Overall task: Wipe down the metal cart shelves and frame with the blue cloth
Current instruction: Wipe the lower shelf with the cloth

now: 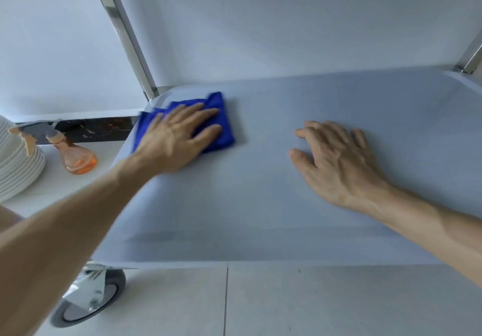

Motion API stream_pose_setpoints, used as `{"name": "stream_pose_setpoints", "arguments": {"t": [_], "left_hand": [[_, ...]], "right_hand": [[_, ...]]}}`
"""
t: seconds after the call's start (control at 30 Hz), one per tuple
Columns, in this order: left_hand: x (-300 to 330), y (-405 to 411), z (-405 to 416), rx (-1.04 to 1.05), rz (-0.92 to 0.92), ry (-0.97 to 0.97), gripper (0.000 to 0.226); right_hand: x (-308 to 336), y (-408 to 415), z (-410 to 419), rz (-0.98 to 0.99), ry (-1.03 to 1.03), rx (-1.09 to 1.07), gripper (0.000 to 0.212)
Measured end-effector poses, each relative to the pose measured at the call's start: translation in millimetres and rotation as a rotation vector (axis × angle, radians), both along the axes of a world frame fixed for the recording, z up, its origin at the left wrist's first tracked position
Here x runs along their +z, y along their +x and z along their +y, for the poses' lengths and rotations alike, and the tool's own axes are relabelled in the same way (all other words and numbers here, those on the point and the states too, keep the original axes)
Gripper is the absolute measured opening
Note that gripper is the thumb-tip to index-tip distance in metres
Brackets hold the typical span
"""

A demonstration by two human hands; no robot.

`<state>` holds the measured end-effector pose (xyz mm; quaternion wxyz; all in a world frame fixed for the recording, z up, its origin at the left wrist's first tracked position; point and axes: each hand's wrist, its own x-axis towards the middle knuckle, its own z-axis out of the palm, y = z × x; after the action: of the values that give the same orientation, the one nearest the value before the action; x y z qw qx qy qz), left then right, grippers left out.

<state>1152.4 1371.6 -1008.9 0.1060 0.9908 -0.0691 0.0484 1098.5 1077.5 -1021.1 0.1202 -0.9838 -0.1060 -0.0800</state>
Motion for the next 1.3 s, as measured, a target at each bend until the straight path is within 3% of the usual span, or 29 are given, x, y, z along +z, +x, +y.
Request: {"name": "stream_pose_setpoints", "arguments": {"t": [0.13,0.27,0.33,0.43,0.57,0.67,0.73,0.9,0.97,1.3], "left_hand": [[-2.4,38.3,24.7,0.339,0.029,0.018,0.067],[-1.8,72.4,2.0,0.515,0.074,-0.025,0.073],[1.5,84.3,-15.0,0.467,0.119,-0.021,0.071],[4.6,91.3,-52.0,0.229,0.147,0.000,0.066],[-1.6,69.5,-90.8,-0.111,0.094,0.030,0.059],[-6.0,40.0,-72.2,-0.311,0.023,-0.012,0.067],[-0.9,36.8,-39.5,-0.279,-0.006,-0.045,0.077],[-0.8,54.1,28.0,0.225,-0.009,0.057,0.084],[-3.9,57.7,20.4,0.317,0.031,0.048,0.084],[2.7,-29.6,-33.4,0.024,0.138,0.055,0.072]], "right_hand": [[-1.9,-1.2,2.8,-0.039,0.002,-0.013,0.060],[-1.6,-1.8,5.5,-0.054,-0.006,-0.019,0.066],[-0.9,-1.6,6.4,-0.041,-0.012,-0.026,0.061],[-0.6,-1.1,4.9,-0.028,-0.018,-0.025,0.060],[-1.1,-0.4,2.5,-0.028,-0.007,-0.020,0.057],[-1.4,-0.3,1.3,-0.028,0.001,-0.016,0.060],[-0.8,-0.8,1.8,-0.039,0.004,-0.009,0.064],[-3.4,0.4,4.1,-0.029,-0.006,-0.007,0.059],[-5.2,1.5,3.5,-0.023,-0.013,-0.008,0.055],[-5.9,4.9,-0.5,-0.009,0.004,-0.009,0.048]]}}
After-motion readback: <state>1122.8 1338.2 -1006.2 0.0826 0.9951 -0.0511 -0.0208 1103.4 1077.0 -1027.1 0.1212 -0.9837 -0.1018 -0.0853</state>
